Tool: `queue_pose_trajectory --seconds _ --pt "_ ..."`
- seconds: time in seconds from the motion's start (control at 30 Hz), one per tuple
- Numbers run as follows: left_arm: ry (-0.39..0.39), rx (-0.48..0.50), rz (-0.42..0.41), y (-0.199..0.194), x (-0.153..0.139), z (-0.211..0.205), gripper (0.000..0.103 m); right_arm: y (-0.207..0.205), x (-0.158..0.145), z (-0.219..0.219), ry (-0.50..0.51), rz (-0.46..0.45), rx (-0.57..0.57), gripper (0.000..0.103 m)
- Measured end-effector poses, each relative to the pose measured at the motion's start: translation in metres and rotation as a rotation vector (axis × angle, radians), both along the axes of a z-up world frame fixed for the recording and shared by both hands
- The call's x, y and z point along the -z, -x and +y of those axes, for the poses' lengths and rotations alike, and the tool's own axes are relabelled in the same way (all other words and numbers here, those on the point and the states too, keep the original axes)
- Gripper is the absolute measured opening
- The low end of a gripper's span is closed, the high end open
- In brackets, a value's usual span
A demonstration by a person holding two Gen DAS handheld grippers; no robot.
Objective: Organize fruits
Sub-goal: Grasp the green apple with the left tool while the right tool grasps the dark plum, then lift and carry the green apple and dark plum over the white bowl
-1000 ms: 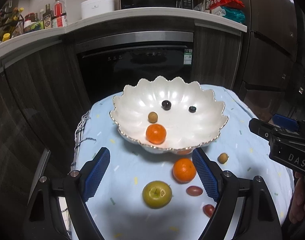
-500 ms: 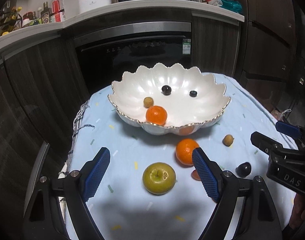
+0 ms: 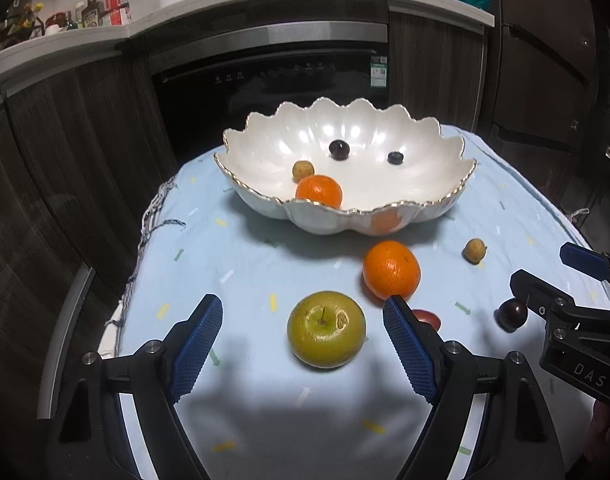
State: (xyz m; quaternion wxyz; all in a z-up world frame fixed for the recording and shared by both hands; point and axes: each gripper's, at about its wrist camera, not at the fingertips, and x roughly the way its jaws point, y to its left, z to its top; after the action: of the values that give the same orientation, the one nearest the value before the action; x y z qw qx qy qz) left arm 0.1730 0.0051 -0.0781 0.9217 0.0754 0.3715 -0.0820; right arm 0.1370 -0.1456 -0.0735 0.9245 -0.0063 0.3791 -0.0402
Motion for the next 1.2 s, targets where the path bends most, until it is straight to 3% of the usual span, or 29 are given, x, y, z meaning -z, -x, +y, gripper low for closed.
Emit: queue_pose_trajectory --seconds 0.47,0.83,1.03,1.2 --pt "-0.006 0.017 0.056 -0.008 0.018 -0.005 0.066 -0.006 0.028 -0.004 -0.04 0.087 -0.003 0.073" --pt "0.008 0.034 0.09 -0.011 0.025 -0.008 0.049 -0.009 0.04 -0.002 -0.067 0.136 -0.027 0.046" --pt "0.018 0.031 0.099 -0.011 0.023 -0.007 0.048 -0.008 0.04 0.004 -0.058 0.131 -0.06 0.03" --pt "0.019 0.031 0.097 -0.011 0.023 -0.007 0.048 -0.008 0.039 0.005 -0.058 0.128 -0.066 0.029"
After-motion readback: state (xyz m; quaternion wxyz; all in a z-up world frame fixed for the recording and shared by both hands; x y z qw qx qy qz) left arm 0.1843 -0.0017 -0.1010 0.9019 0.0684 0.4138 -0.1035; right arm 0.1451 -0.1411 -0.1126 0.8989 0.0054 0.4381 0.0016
